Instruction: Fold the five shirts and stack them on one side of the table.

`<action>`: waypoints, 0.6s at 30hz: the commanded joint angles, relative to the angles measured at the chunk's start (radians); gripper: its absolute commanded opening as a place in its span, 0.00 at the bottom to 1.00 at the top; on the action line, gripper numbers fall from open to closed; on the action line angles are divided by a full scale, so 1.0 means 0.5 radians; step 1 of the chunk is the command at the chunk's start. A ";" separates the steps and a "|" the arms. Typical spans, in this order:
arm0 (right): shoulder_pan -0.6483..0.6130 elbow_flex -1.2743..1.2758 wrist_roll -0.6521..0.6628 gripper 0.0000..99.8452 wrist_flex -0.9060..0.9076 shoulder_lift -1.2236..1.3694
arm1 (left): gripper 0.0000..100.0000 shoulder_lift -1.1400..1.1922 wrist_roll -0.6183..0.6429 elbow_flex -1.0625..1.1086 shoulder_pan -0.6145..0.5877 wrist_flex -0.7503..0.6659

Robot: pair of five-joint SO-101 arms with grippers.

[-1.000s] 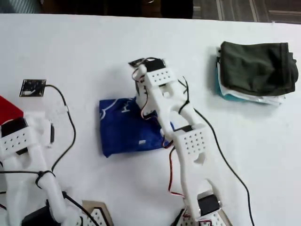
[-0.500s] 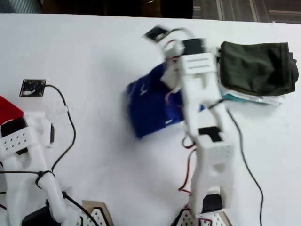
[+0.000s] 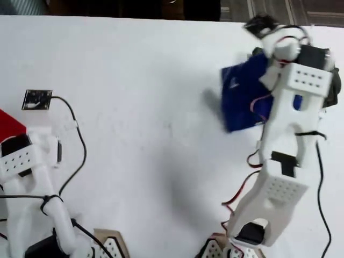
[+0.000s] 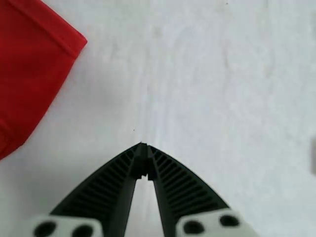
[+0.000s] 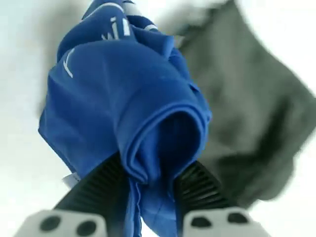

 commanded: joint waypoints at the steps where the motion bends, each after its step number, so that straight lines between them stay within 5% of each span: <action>1: 0.115 -0.025 0.021 0.02 -0.293 -0.097 | 0.03 -0.061 0.003 -0.005 -0.015 -0.028; 18: 0.425 -0.025 0.009 0.02 -1.392 0.505 | 0.03 -0.074 -0.003 0.091 -0.018 -0.028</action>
